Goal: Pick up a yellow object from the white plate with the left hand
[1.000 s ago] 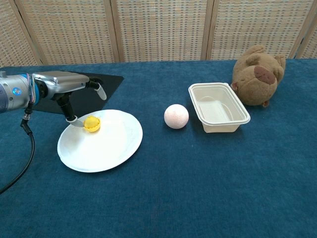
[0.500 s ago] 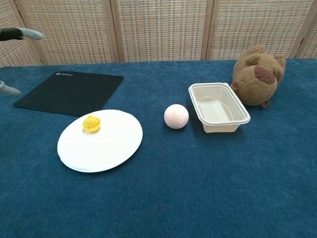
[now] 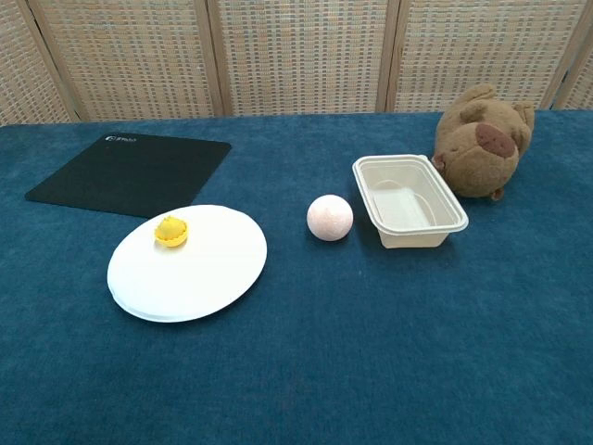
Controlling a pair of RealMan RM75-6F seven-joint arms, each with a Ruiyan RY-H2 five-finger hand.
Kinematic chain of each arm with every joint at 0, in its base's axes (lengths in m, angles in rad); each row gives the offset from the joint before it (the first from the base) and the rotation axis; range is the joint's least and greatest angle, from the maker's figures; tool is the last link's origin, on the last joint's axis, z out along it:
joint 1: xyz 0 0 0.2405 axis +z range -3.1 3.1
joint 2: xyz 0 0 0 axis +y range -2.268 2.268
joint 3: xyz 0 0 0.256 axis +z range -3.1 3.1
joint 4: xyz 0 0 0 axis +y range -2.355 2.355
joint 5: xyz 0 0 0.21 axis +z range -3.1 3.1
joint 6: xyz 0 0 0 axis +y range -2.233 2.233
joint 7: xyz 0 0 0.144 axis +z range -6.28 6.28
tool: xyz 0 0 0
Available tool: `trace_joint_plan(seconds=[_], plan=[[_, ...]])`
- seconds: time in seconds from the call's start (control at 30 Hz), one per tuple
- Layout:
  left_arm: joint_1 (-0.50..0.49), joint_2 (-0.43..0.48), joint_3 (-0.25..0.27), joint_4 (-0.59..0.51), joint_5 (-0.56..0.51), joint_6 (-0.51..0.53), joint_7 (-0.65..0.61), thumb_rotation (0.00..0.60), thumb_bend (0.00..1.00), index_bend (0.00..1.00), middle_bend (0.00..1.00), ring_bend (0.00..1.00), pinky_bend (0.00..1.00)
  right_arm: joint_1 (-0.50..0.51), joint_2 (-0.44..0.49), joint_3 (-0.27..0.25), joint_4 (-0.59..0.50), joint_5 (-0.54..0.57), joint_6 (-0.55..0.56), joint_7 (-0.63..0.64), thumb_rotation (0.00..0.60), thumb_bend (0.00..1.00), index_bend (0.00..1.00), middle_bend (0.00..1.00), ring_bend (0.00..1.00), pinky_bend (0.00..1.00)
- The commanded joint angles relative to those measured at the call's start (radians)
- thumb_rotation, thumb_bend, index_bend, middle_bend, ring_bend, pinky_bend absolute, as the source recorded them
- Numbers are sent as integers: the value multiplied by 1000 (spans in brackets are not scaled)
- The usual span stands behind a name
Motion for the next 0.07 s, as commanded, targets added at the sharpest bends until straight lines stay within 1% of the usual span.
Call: trace_joint_plan(seconds=[0.03,0.07], plan=[[14,-9,-1,3,6,2,-12,600,82,0,0,0,0,-4,3,-2,-5,-8,8,3,600,0,29,0,0,0],[17,-12,-4,6,4,-2,-18,600,82,0,0,0,0,-5,4,-2,-6,-11,11,5,600,0,29,0,0,0]])
